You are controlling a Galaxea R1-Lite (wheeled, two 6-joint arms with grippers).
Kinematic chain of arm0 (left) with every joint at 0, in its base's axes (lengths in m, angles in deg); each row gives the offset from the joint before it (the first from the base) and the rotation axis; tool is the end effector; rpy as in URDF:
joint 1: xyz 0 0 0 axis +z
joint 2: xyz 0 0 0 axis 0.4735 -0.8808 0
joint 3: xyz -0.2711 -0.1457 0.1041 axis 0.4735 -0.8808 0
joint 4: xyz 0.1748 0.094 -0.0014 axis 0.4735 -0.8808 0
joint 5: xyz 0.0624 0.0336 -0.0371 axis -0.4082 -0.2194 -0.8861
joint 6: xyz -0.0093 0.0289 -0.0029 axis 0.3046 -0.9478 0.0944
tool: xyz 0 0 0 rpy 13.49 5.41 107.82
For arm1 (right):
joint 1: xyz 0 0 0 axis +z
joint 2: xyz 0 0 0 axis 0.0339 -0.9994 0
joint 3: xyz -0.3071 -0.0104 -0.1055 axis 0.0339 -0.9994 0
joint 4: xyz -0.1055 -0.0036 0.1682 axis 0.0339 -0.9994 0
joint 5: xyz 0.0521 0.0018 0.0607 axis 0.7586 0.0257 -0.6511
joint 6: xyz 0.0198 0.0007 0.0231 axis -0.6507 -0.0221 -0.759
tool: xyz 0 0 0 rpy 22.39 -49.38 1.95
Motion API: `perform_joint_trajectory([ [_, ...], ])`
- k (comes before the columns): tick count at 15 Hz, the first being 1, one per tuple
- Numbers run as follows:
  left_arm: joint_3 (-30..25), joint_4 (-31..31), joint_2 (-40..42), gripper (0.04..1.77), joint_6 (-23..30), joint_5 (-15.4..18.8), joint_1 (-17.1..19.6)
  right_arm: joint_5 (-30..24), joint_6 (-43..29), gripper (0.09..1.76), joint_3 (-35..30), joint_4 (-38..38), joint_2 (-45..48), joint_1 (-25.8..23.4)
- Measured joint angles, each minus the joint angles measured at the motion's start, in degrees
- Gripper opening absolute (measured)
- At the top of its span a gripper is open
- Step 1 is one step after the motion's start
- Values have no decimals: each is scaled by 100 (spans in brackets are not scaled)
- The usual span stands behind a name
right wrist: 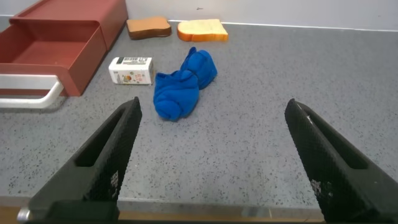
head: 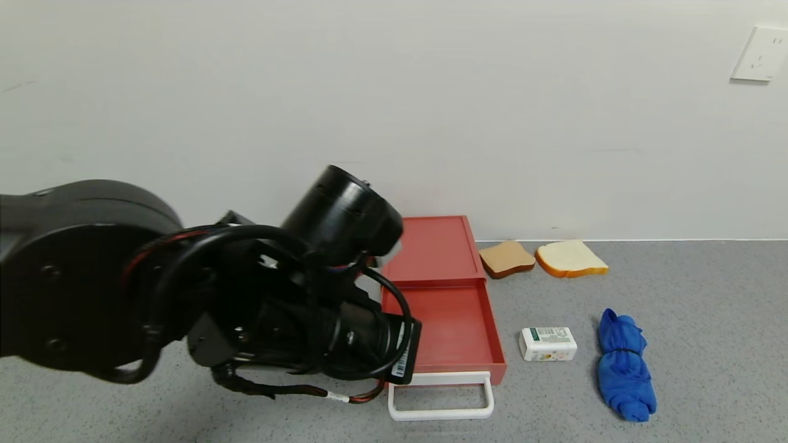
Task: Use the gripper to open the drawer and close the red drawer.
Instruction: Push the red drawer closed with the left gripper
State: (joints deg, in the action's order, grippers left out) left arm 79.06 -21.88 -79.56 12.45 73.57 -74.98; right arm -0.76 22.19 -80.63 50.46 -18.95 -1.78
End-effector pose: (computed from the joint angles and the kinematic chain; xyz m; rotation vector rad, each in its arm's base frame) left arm 0.2185 -0.2283 0.2338 -0.0258 0.9306 -0.4835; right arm -0.0310 0.0004 0.0766 0.0036 -0.0045 0.0162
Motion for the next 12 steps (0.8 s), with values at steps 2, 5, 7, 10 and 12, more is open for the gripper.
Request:
perform_joint_trajectory([
  [2,-625,664,545,11,-464,369,400,0,0,170,0,0,0,0],
  [5,-1279,1164,1245,11,-942,1033,1039,2,2,170,0,0,0,0],
  [7,-1663,1571,1609,11,-1314,1457,1475,0,2,170,0,0,0,0],
  [10,-2258,2356,1954,11,-1783,1791,1899,2,0,170,0,0,0,0],
  [12,-2453,2481,2070,11,-1819,1843,1998,0,2,170,0,0,0,0],
])
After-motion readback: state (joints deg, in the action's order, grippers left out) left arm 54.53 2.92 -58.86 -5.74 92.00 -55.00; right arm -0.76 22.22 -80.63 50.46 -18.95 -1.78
